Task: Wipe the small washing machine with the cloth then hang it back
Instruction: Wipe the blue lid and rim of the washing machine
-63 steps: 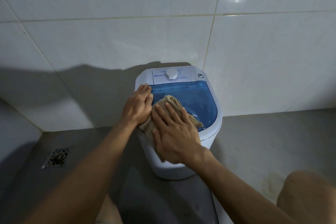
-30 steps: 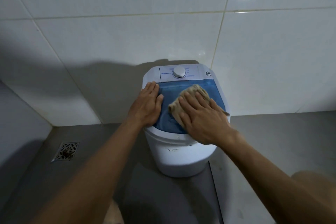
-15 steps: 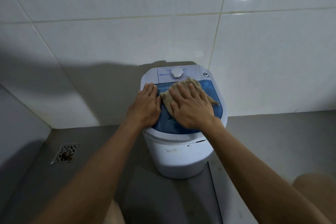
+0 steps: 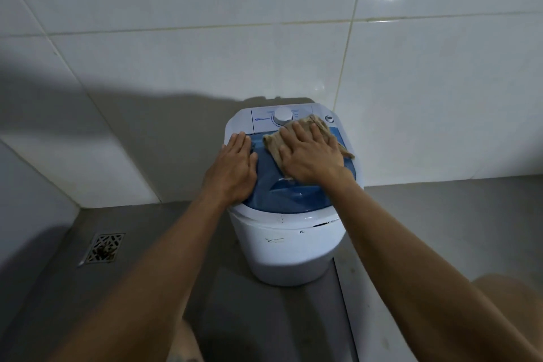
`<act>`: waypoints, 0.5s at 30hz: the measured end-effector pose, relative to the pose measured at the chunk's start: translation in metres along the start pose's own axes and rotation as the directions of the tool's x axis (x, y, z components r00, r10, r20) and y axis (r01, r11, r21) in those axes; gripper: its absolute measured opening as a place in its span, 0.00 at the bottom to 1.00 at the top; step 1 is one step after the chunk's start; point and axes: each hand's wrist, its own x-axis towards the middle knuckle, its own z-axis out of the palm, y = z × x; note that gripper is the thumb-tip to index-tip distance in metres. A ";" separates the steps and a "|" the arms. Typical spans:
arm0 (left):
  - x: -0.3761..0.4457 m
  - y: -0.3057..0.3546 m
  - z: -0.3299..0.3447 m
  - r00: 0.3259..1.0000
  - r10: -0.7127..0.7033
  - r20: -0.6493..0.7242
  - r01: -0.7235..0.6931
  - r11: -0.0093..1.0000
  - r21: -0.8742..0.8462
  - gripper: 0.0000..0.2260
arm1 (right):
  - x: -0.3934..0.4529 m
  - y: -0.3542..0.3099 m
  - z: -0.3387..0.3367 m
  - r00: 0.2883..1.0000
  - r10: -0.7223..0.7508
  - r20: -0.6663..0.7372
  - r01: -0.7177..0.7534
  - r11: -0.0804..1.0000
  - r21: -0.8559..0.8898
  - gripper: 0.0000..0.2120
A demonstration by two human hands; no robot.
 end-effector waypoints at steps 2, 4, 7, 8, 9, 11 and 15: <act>0.000 -0.001 0.000 1.000 0.013 -0.011 -0.013 1.000 -0.021 0.23 | -0.012 -0.009 0.003 0.998 -0.050 -0.028 0.050 0.999 -0.005 0.27; 0.001 -0.003 0.000 0.999 0.031 -0.013 -0.031 0.999 -0.033 0.23 | -0.038 -0.017 0.009 0.989 -0.143 -0.039 0.143 0.990 -0.022 0.26; 0.000 -0.004 0.000 0.999 0.036 -0.013 -0.036 0.999 -0.036 0.22 | -0.055 -0.004 0.015 0.985 -0.168 -0.042 0.166 0.985 -0.051 0.26; 0.000 -0.004 0.000 0.999 0.033 -0.019 -0.034 0.999 -0.036 0.23 | -0.049 0.006 0.013 0.989 -0.132 -0.060 0.130 0.991 -0.044 0.26; 0.000 -0.004 0.000 0.999 0.031 -0.021 -0.032 0.999 -0.036 0.23 | -0.042 0.017 0.009 0.994 -0.076 -0.075 0.074 0.997 -0.031 0.26; 0.001 -0.004 0.001 0.999 0.027 -0.023 -0.028 0.999 -0.039 0.23 | -0.030 0.032 0.001 0.996 0.060 -0.059 -0.059 0.998 0.013 0.27; 0.003 -0.005 0.002 0.999 0.028 -0.029 -0.029 0.999 -0.033 0.23 | -0.030 0.022 -0.003 0.990 0.134 -0.047 -0.131 0.989 0.065 0.27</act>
